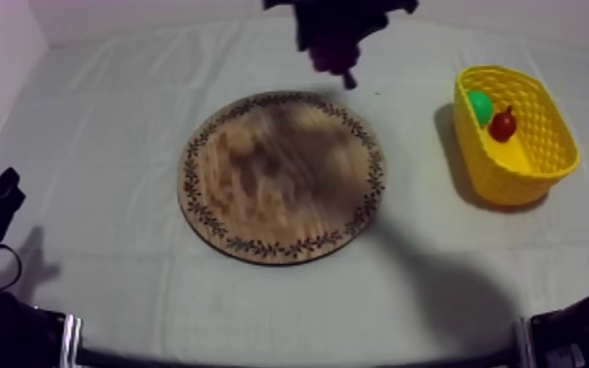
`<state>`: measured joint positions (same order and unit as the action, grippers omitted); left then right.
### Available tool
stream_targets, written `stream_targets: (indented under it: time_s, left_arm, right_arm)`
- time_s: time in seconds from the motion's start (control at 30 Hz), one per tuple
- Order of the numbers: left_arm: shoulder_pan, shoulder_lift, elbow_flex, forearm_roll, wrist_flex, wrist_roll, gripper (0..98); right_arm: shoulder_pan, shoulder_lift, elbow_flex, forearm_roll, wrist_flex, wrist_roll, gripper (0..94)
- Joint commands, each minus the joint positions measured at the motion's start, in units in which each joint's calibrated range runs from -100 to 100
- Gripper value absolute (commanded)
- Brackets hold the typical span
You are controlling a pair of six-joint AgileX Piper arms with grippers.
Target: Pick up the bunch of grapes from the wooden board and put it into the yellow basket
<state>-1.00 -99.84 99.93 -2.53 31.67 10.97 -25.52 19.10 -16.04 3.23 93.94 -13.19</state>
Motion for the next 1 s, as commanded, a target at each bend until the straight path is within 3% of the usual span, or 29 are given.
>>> stream_targets:
  time_s: [0.0, 0.53, 0.97]
  left_arm:
    - [0.02, 0.02, -0.04, 0.01, 0.01, 0.00, 0.0]
    - [0.02, 0.02, -0.04, 0.01, 0.01, 0.00, 0.0]
    - [0.02, 0.02, -0.04, 0.01, 0.01, 0.00, 0.0]
  right_arm:
    - [2.87, -2.05, 5.34, 0.62, -0.88, 1.15, 28.8]
    - [16.59, -12.27, 28.33, 5.21, -7.04, 7.45, 29.6]
    - [22.29, -12.65, 34.26, 7.53, -9.57, 9.07, 30.5]
